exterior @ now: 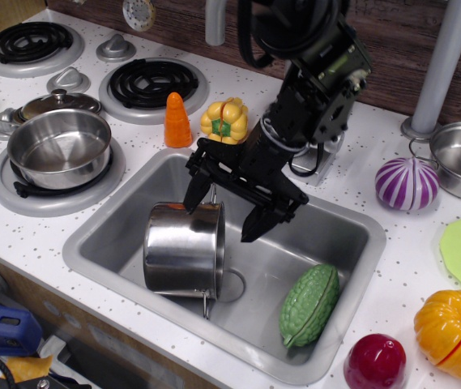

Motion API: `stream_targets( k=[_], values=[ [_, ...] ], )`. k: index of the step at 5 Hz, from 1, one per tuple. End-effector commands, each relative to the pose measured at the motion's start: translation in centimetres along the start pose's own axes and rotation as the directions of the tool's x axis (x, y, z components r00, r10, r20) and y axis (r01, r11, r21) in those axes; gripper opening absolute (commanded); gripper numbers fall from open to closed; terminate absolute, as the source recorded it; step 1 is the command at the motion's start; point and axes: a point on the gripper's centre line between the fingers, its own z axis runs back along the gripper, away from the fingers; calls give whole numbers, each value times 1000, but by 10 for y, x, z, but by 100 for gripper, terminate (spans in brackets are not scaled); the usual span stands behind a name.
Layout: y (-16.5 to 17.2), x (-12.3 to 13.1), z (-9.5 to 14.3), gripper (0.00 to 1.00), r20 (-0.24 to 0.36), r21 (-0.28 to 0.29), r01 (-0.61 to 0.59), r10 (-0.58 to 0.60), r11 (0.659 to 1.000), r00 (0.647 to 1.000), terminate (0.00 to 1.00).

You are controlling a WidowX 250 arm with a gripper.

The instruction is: Flip pot upright in sink

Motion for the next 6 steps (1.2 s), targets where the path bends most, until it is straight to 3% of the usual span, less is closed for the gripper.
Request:
stream_targets(
  k=[1,3,4,6],
  values=[
    [7,9,-2,100,42,77,18,-22,997,999,0],
    [16,10,-21,100,66,142,54,-64,988,996,0],
    [20,9,-23,0,69,142,51,-62,988,996,0],
    [33,11,-16,0,89,-31,43,-40,999,995,0]
  ],
)
